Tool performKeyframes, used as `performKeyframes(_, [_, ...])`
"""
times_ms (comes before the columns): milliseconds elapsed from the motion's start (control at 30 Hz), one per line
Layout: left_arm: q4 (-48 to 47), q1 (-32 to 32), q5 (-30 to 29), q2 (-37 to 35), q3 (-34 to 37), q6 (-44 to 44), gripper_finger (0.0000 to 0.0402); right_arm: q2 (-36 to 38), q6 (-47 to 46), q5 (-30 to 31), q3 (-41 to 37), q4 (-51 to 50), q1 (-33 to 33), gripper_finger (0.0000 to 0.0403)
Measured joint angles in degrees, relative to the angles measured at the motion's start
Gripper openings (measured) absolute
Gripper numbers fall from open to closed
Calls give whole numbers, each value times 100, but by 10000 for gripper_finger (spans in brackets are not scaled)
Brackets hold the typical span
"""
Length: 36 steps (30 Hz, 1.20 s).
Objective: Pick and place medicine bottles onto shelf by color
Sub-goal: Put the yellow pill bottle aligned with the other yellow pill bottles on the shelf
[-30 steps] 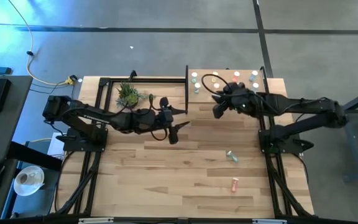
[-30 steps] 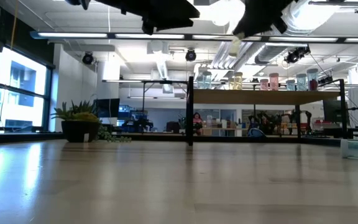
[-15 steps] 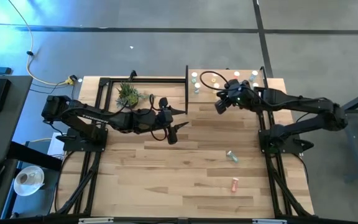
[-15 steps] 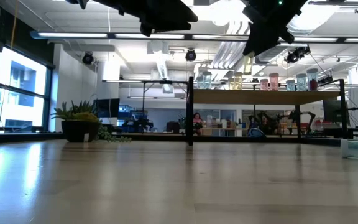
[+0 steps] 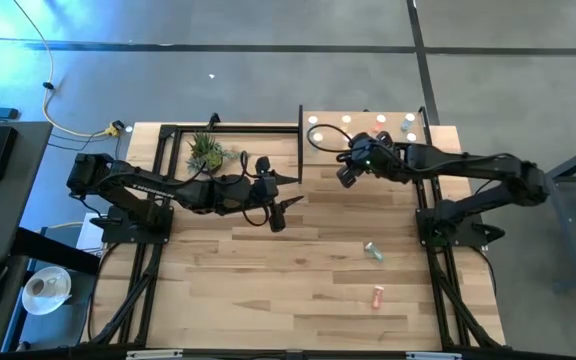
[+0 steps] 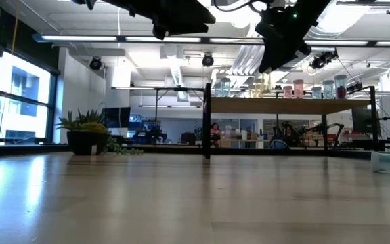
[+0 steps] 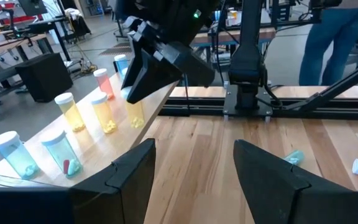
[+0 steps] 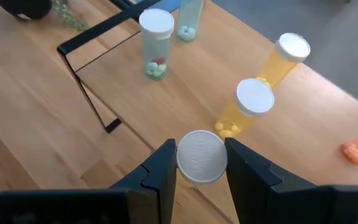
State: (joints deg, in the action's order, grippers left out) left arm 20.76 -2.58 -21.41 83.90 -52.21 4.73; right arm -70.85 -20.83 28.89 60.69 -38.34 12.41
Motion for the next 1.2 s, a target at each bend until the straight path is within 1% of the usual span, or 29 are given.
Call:
performKeyframes(300, [-1, 1, 24, 0, 2, -2, 205, -106, 36, 6, 0, 129, 127, 108])
performKeyframes(467, [1, 1, 24, 0, 2, -2, 205, -173, 36, -163, -1, 108, 207, 108])
performKeyframes(733, [-3, 1, 24, 0, 2, -2, 205, -170, 34, -241, -2, 88, 227, 108])
performKeyframes(1033, [-5, 1, 24, 0, 2, -2, 205, -181, 26, 7, -2, 82, 231, 109])
performKeyframes(1200, [-5, 1, 24, 0, 2, -2, 205, -181, 12, 13, -2, 84, 231, 126])
